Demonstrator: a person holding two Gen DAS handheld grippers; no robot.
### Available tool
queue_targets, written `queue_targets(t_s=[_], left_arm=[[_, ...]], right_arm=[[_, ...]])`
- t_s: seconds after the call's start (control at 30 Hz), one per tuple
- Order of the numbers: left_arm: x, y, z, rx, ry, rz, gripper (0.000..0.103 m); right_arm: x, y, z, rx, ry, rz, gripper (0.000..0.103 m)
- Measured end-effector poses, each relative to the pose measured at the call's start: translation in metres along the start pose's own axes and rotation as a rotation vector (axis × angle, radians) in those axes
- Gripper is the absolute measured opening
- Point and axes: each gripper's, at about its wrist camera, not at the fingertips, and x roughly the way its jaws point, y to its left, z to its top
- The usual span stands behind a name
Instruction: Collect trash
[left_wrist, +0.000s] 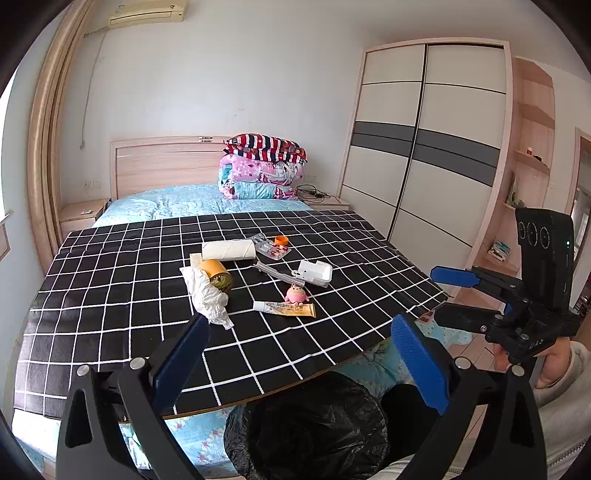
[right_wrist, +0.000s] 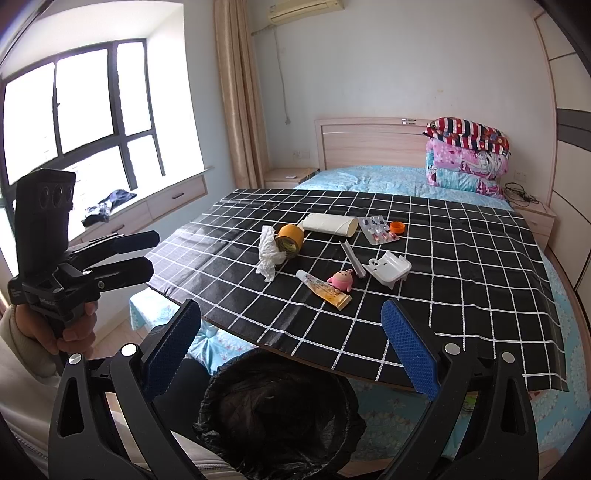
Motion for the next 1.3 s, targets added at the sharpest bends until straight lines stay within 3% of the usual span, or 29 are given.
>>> queue_targets(t_s=[1.3], left_arm=[[-0.0012, 0.0008, 0.0007, -0.004, 0.000, 0.004, 0.095]], right_arm=[[-0.0016, 0.0001, 0.0006, 0.001, 0.001, -0.002, 0.099]])
